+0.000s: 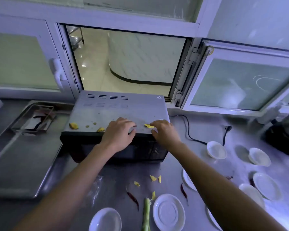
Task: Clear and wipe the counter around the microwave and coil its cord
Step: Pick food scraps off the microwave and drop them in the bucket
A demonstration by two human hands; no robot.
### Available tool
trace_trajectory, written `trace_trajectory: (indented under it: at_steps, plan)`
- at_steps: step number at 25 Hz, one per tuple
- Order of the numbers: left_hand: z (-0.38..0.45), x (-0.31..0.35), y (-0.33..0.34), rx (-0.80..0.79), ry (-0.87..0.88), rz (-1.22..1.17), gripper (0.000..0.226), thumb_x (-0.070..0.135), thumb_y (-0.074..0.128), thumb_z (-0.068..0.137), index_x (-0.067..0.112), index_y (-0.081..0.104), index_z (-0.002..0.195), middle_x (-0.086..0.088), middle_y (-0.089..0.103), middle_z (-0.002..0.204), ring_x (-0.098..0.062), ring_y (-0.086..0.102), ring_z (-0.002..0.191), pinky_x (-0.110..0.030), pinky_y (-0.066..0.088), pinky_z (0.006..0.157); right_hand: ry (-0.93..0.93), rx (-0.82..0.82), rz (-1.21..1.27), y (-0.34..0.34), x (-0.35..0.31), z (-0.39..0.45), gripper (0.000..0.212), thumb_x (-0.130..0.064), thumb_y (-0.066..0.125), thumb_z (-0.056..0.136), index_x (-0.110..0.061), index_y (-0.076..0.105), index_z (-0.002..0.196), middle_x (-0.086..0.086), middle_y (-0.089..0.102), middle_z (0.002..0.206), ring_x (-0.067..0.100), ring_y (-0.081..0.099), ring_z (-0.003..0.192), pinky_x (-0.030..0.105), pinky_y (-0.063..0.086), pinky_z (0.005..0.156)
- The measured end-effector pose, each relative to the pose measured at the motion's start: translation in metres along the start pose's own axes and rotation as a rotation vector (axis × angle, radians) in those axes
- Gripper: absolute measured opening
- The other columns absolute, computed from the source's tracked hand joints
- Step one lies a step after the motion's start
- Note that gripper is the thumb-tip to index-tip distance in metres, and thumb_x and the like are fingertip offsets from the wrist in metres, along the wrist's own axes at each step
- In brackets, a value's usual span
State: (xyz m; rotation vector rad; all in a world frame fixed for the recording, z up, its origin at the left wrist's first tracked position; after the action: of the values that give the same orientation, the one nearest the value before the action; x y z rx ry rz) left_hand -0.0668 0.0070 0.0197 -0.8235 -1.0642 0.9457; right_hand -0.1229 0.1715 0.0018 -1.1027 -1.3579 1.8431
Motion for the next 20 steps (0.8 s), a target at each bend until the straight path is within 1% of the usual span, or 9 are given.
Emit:
trace_trajectory:
  at_steps: [4, 8, 11, 13, 17, 20]
  plan:
    - [0.006, -0.002, 0.006, -0.026, 0.004, -0.018, 0.025, 0.030, 0.056, 0.097, 0.018, 0.070, 0.115, 0.005, 0.070, 0.114, -0.020, 0.057, 0.113, -0.042, 0.048, 0.091, 0.060, -0.010, -0.051, 0.007, -0.001, 0.005, 0.028, -0.020, 0.057, 0.095, -0.017, 0.069, 0.120, 0.004, 0.066, 0.122, 0.030, 0.053, 0.115, 0.041, 0.043, 0.095]
    - [0.007, 0.000, 0.007, -0.020, 0.004, -0.045, 0.025, 0.029, 0.057, 0.097, 0.017, 0.070, 0.114, 0.003, 0.070, 0.113, -0.021, 0.058, 0.112, -0.044, 0.049, 0.092, 0.067, -0.018, -0.092, 0.011, 0.003, 0.011, 0.029, -0.028, 0.053, 0.099, -0.018, 0.069, 0.121, 0.005, 0.062, 0.118, 0.029, 0.050, 0.114, 0.040, 0.041, 0.091]
    - [0.005, -0.002, 0.007, -0.033, 0.001, -0.046, 0.025, 0.028, 0.057, 0.097, 0.016, 0.070, 0.116, 0.002, 0.070, 0.114, -0.022, 0.057, 0.114, -0.045, 0.047, 0.094, 0.084, -0.022, -0.100, 0.014, 0.007, 0.014, 0.033, -0.038, 0.047, 0.103, -0.017, 0.071, 0.112, 0.006, 0.061, 0.111, 0.028, 0.050, 0.110, 0.040, 0.043, 0.088]
    - [0.002, -0.006, 0.005, -0.018, -0.004, -0.043, 0.025, 0.026, 0.058, 0.097, 0.015, 0.070, 0.115, 0.001, 0.070, 0.113, -0.022, 0.058, 0.113, -0.045, 0.048, 0.093, 0.095, -0.003, -0.093, 0.013, 0.008, 0.015, 0.036, -0.041, 0.045, 0.103, -0.016, 0.072, 0.106, 0.005, 0.062, 0.107, 0.028, 0.051, 0.107, 0.040, 0.044, 0.087]
    - [-0.007, -0.015, 0.001, -0.012, -0.019, -0.026, 0.022, 0.025, 0.058, 0.096, 0.016, 0.071, 0.112, 0.003, 0.070, 0.111, -0.021, 0.058, 0.110, -0.044, 0.048, 0.090, 0.080, 0.075, -0.064, 0.011, 0.001, 0.015, 0.028, -0.035, 0.051, 0.102, -0.017, 0.072, 0.106, 0.004, 0.063, 0.105, 0.028, 0.052, 0.104, 0.038, 0.038, 0.081]
    - [-0.012, -0.024, -0.004, 0.001, -0.039, -0.036, 0.022, 0.025, 0.059, 0.096, 0.016, 0.071, 0.111, 0.004, 0.070, 0.110, -0.020, 0.059, 0.110, -0.044, 0.049, 0.089, 0.079, 0.104, -0.038, 0.009, -0.009, 0.014, 0.025, -0.033, 0.053, 0.101, -0.017, 0.073, 0.104, 0.002, 0.065, 0.101, 0.027, 0.052, 0.102, 0.040, 0.038, 0.081]
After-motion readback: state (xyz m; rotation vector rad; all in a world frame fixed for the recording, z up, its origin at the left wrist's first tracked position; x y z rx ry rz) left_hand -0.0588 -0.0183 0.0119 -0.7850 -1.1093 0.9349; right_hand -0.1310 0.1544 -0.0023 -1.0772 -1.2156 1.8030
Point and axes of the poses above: each hand's wrist, its own z-axis towards the middle knuckle, its own y-axis out of the palm, x = y × z, the point moved 7 cm from there along z, towards the middle knuckle
